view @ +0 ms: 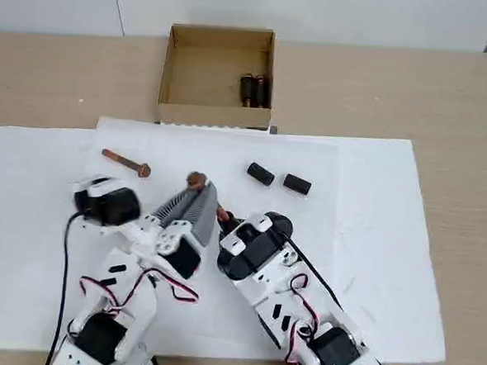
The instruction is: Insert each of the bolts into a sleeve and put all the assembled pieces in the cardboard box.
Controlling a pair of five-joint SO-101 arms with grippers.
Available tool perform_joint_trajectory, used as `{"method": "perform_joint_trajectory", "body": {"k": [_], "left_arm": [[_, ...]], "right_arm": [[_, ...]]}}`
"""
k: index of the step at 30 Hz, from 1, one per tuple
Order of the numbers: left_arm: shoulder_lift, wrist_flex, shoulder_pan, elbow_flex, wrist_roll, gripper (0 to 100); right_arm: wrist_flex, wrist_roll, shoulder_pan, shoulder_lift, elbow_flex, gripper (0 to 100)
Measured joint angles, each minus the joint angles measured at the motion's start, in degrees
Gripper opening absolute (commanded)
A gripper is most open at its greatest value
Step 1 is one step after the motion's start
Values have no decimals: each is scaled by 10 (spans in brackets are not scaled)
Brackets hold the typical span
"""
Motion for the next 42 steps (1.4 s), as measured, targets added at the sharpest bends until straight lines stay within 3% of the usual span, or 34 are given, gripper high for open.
{"method": "perform_joint_trajectory", "body": {"k": [6,18,34,42], "left_arm": [[-1,0,3,0,-24,5],[-1,25,18,-1,-86,5],[-1,70,49,11,-36,8],[-8,132,67,13,-39,209]], "right_arm": [[0,0,0,0,0,3],[0,73,0,0,0,3],[-40,77,1,0,0,3],[-37,79,3,5,0,3]]}}
